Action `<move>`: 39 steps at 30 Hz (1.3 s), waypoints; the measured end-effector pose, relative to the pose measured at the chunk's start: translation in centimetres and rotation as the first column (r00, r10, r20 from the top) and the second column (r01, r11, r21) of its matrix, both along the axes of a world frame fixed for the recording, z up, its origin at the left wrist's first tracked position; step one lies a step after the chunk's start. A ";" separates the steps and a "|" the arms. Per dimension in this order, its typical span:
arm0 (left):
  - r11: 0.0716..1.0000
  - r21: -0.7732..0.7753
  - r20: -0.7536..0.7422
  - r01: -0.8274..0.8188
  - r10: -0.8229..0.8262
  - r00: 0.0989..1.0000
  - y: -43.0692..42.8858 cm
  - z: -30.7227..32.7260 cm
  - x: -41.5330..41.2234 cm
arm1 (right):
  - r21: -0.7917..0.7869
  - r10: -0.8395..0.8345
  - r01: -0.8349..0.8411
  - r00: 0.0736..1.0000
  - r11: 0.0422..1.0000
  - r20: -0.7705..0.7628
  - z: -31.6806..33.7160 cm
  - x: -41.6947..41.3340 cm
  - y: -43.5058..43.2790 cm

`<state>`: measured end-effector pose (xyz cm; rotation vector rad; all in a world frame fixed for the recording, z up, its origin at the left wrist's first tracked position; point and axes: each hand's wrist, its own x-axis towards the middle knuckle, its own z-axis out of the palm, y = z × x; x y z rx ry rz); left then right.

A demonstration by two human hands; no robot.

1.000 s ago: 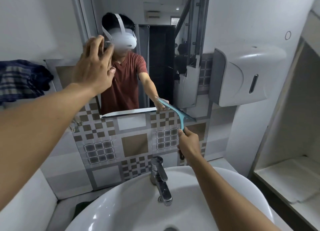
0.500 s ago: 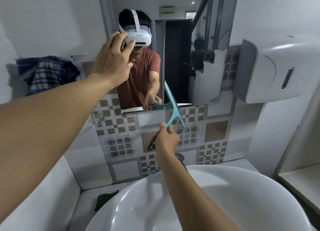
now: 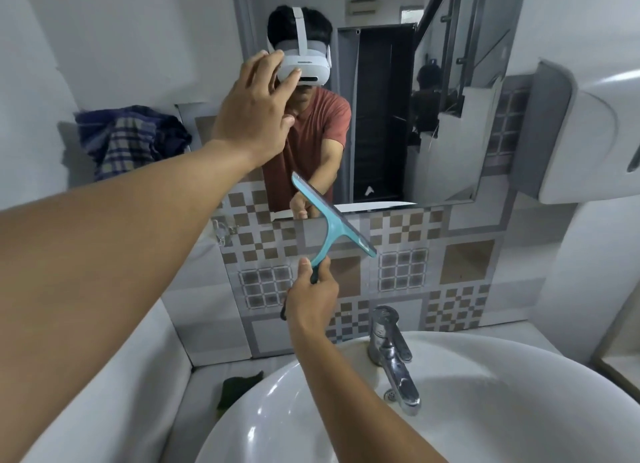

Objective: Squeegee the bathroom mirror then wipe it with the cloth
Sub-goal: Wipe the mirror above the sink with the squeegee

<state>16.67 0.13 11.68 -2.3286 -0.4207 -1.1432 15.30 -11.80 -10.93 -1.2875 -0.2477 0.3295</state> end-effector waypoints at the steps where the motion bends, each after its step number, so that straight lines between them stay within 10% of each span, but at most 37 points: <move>1: 1.000 -0.002 0.000 -0.002 0.002 1.000 0.0 0.0 0.0 | -0.014 0.000 0.000 1.000 1.000 0.018 -0.1 0.1 -0.1; 22: 0.986 -0.154 -0.039 0.071 -0.077 0.996 -2.6 -2.9 -1.7 | -0.554 0.392 -0.132 0.838 0.822 0.381 1.0 2.7 -9.7; 31: 0.765 -0.618 -0.188 0.183 -0.370 0.910 -12.1 -7.1 -5.1 | -0.735 0.600 -0.111 0.664 0.669 0.446 11.0 7.8 -16.9; 39: 0.725 -0.659 -0.217 0.201 -0.438 0.872 -17.1 -6.9 -5.9 | -0.800 0.739 -0.162 0.522 0.577 0.427 18.7 9.9 -20.7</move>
